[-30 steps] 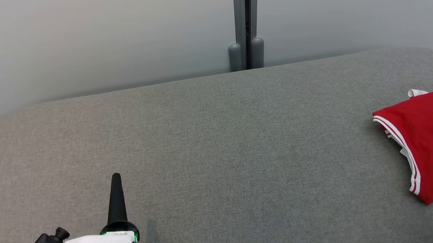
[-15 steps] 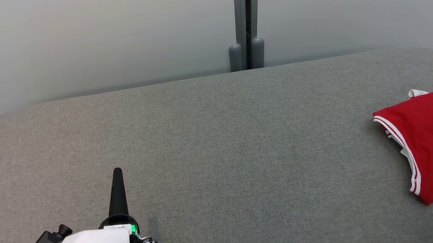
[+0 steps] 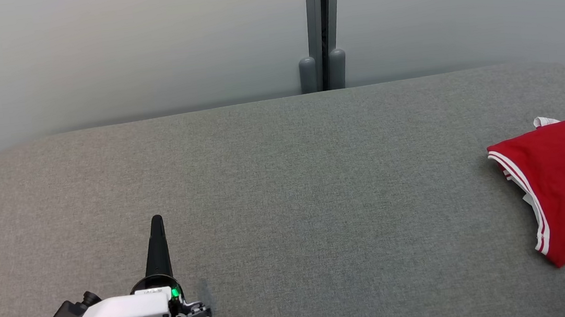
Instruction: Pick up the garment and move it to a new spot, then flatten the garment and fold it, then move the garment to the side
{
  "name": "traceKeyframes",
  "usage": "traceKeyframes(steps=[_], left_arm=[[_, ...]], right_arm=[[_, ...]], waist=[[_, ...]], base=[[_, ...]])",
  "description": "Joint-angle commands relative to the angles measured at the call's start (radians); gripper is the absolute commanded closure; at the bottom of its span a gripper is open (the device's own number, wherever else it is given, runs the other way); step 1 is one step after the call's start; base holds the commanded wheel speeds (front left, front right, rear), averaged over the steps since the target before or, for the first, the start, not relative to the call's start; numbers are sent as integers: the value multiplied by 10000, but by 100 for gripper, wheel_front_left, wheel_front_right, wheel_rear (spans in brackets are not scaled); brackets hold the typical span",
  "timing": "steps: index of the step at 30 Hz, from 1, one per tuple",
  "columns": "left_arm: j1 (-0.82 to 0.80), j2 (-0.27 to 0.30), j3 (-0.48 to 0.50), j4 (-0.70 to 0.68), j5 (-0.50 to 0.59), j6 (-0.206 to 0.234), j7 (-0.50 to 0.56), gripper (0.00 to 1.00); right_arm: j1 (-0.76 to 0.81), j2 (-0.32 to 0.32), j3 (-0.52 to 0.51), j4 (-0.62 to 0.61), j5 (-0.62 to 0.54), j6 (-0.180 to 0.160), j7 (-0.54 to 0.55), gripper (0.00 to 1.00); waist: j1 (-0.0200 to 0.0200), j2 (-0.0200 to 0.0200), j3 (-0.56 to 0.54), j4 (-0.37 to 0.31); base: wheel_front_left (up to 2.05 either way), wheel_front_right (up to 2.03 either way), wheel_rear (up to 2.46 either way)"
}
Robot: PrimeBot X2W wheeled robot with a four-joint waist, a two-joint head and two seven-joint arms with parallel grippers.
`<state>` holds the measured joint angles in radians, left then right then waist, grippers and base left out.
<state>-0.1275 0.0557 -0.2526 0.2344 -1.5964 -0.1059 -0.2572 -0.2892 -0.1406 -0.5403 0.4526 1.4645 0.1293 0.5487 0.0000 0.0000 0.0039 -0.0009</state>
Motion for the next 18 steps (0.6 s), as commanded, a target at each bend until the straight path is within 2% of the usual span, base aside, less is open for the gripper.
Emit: traceKeyframes(steps=[1, 10, 18], left_arm=[[-137, 38, -10, 15, -120, -91, -35, 100], [-295, -57, -54, 121, -673, -177, -61, 100], [-300, -59, -53, 126, -649, -184, -56, 100]], right_arm=[[-155, -102, -67, 52, 189, 24, 89, 100], [-310, -120, -253, 327, 739, 25, 306, 100], [-280, -131, -225, 314, 769, 25, 305, 100]], waist=[[0, 0, 0, 1], [0, 0, -3, 10], [0, 0, -3, 11]], base=[[0, 0, 0], [0, 0, 0], [0, 0, 0]])
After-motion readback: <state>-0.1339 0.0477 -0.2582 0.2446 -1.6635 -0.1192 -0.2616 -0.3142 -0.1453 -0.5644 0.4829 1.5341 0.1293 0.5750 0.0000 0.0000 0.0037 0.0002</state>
